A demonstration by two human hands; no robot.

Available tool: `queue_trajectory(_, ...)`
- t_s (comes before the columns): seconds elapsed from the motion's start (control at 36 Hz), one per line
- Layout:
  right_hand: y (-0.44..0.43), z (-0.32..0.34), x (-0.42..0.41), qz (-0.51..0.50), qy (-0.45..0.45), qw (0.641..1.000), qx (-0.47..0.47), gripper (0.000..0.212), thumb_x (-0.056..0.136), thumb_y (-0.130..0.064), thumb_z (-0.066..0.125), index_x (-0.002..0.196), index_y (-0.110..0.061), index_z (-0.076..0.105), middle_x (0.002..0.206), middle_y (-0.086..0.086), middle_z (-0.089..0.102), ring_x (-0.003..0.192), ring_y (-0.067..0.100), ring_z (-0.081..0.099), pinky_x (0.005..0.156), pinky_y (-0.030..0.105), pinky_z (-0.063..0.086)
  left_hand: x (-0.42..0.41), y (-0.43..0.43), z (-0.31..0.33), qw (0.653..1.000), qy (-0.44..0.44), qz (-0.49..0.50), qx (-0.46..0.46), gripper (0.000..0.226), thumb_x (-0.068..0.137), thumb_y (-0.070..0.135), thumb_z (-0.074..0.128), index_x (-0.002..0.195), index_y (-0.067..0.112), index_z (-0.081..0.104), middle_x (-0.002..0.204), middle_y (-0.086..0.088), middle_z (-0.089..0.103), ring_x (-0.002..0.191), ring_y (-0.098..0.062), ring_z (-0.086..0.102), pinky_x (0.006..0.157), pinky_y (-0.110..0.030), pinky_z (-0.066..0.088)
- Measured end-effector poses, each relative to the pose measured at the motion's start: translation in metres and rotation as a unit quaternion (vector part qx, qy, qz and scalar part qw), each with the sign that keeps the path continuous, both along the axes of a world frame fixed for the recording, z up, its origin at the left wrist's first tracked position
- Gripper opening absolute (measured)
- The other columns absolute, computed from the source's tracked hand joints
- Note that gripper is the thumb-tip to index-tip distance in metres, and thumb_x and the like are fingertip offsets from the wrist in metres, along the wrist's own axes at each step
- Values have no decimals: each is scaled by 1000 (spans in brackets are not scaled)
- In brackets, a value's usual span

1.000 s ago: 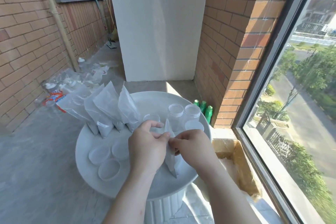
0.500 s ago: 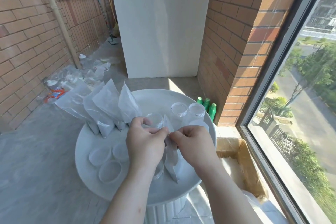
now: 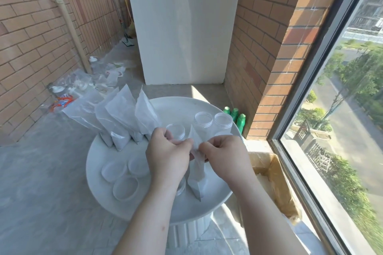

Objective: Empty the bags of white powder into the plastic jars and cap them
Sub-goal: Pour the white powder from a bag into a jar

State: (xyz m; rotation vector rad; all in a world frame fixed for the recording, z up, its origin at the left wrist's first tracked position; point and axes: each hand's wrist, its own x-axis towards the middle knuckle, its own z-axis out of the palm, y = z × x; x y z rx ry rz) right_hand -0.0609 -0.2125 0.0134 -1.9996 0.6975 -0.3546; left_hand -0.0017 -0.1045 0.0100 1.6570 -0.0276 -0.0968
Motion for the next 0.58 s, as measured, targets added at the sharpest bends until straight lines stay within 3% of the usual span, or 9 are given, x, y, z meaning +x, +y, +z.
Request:
queue_trajectory(0.08,-4,5,-3,-21,6,999,-37,23,80,-20,62,62,-8,70,62,4,70,51,13,55,51,26,46,0,2,4,996,-50,2,69,31,71,3,65,80,18,40,69,-12,68,51,-19,69,61,-48,60)
queue_trajectory(0.19,-11,5,-4,-35,10,995,-87,26,80,-24,63,73,0,69,68,12,68,54,17,49,52,34,44,2,7,9,988,-94,2,126,28,77,1,62,80,20,41,66,-5,67,50,-11,69,59,-42,59)
queue_trajectory(0.28,-18,3,-7,-44,21,991,-122,25,79,-26,64,72,-3,70,68,11,69,58,25,56,55,34,48,7,14,10,973,-142,7,181,29,77,3,66,78,21,43,65,0,66,57,-14,68,55,-22,51)
queue_trajectory(0.33,-23,3,-10,-55,26,989,-138,20,78,-27,66,67,-11,70,64,4,69,64,21,62,58,32,51,11,20,11,958,-174,12,227,26,78,6,69,78,19,47,67,3,66,64,-12,63,52,-10,41)
queue_trajectory(0.36,-26,4,-11,-60,26,987,-144,18,78,-27,67,65,-15,69,63,0,69,64,18,63,58,31,51,13,22,11,953,-183,13,241,24,79,7,70,79,18,48,68,3,65,67,-12,62,53,-10,40)
queue_trajectory(0.47,-28,7,-14,-55,21,986,-155,15,77,-28,69,63,-24,69,60,-8,68,62,11,63,57,28,53,14,25,10,937,-216,0,273,25,82,8,71,80,19,48,73,4,64,69,-20,63,64,-35,51)
queue_trajectory(0.58,-26,6,-13,-55,19,988,-141,16,79,-28,67,65,-22,70,60,-9,67,63,11,63,58,28,53,7,24,16,898,-283,-24,336,19,86,19,71,88,23,53,93,12,56,69,-19,56,63,-33,39)
